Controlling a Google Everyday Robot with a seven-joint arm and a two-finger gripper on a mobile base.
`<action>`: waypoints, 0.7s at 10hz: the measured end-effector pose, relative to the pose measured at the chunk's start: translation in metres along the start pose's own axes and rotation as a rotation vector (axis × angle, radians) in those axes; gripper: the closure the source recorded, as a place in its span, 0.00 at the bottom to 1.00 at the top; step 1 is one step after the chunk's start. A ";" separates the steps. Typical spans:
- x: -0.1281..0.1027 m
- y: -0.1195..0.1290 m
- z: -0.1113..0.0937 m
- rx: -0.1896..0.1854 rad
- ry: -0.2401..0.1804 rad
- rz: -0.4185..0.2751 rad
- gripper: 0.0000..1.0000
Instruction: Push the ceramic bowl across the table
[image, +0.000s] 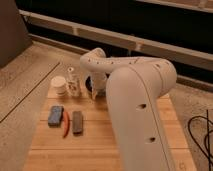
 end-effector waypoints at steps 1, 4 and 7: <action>-0.007 -0.007 -0.001 0.005 -0.018 0.006 0.35; -0.031 -0.029 -0.016 0.023 -0.071 0.019 0.35; -0.040 -0.038 -0.024 0.013 -0.084 0.040 0.35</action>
